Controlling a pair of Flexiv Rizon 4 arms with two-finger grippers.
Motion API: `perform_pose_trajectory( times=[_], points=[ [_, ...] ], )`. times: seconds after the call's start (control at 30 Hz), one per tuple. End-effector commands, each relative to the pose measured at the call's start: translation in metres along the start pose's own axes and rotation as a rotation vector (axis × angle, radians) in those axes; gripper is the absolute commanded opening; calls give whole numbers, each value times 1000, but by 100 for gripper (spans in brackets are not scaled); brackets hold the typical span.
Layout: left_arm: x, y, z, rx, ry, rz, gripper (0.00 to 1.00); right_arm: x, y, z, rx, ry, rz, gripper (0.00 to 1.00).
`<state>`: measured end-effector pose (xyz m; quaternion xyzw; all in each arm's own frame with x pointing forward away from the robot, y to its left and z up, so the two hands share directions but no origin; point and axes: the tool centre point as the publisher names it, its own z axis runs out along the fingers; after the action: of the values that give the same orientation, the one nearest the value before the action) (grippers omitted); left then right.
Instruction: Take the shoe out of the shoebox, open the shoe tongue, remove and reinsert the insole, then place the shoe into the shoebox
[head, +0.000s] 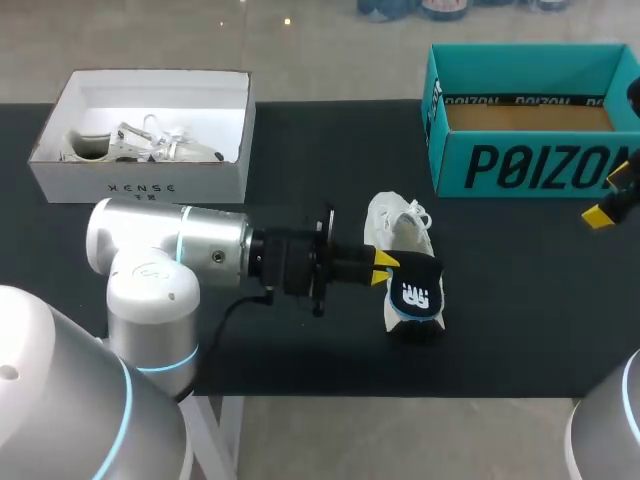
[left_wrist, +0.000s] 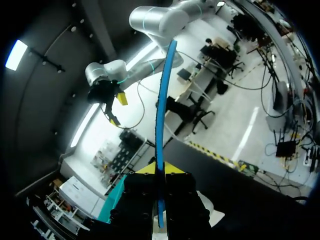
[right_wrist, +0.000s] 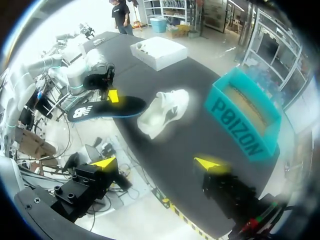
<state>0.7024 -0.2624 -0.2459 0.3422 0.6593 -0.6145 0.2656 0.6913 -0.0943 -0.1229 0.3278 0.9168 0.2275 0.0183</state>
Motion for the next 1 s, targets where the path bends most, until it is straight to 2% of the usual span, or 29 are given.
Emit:
perform_pose_trajectory(
  times=[0.03, 0.13, 0.43, 0.67, 1.0],
  points=[
    [0, 11, 14, 17, 2, -4, 0, -1, 2, 0, 6, 3, 1, 100],
    [1, 15, 18, 38, 1, -11, 0, -1, 2, 0, 6, 3, 1, 100],
    [11, 24, 25, 39, 11, -37, 0, -1, 2, 0, 6, 3, 1, 100],
    [17, 32, 19, 28, 3, -49, 0, -1, 2, 0, 6, 3, 1, 100],
    [18, 55, 17, 44, 5, -37, 0, -1, 2, 0, 6, 3, 1, 100]
  ],
)
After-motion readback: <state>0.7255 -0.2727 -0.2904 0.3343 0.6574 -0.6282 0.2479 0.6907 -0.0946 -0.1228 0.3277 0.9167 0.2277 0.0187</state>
